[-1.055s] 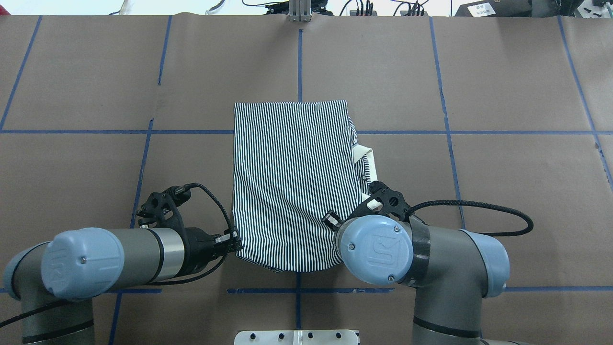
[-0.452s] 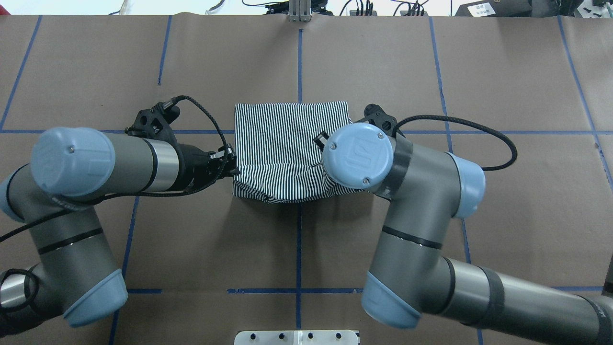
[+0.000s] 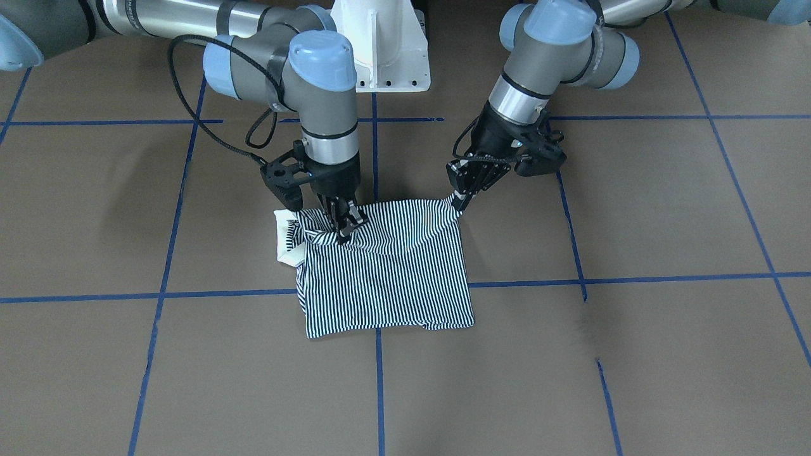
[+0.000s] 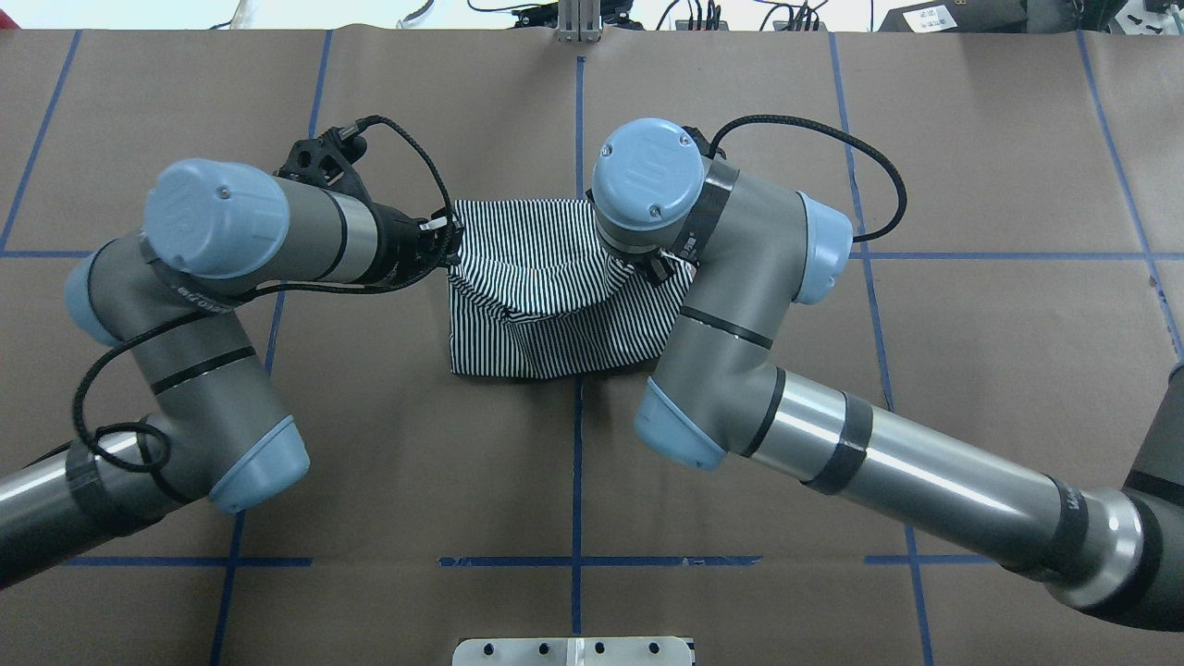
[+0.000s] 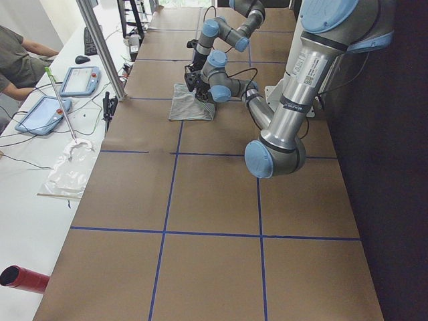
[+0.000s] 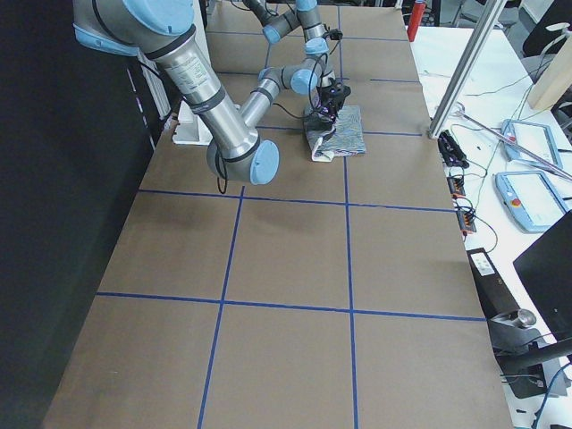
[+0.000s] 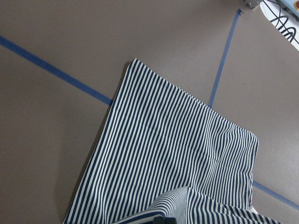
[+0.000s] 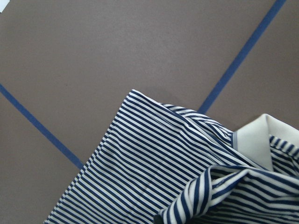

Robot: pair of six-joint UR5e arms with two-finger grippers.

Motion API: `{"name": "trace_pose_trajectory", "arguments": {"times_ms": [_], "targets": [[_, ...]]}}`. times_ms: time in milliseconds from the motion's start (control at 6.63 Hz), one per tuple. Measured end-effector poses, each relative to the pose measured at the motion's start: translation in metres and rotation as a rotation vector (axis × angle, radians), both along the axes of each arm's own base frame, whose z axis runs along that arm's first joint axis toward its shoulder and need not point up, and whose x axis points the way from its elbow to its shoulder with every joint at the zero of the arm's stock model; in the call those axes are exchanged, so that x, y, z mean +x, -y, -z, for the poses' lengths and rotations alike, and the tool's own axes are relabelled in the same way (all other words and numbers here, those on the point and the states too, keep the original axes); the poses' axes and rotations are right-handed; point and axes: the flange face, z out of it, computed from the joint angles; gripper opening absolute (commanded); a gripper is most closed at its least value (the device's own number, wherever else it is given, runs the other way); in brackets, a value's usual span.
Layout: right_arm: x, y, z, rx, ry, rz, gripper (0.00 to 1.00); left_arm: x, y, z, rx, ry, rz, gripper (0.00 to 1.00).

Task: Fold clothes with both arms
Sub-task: 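Lift the nearer edge with both grippers and fold it away from the robot, then release the folded edge with both grippers and press the fold down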

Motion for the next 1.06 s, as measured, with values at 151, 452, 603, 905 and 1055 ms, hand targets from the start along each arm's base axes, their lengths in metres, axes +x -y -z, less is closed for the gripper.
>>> {"name": "trace_pose_trajectory", "arguments": {"times_ms": [151,452,603,905,1055], "targets": [[-0.011,0.04,-0.013,-0.003,-0.001,0.011,0.99,0.025,0.031,-0.016,0.002,0.039,0.007,0.11],[-0.016,0.12,-0.032,0.034,-0.001,0.055,1.0,0.04,0.122,-0.059,0.078,0.161,0.062,0.7],[-0.003,0.146,-0.028,0.067,-0.007,0.075,1.0,0.024,0.153,-0.064,0.119,0.197,0.099,0.7],[0.011,0.16,-0.021,0.097,-0.006,0.096,1.0,0.001,0.152,-0.038,0.157,0.137,0.09,0.01],[0.016,0.156,-0.019,0.107,0.005,0.102,1.0,-0.004,0.138,-0.028,0.145,0.092,0.064,0.0]]}}
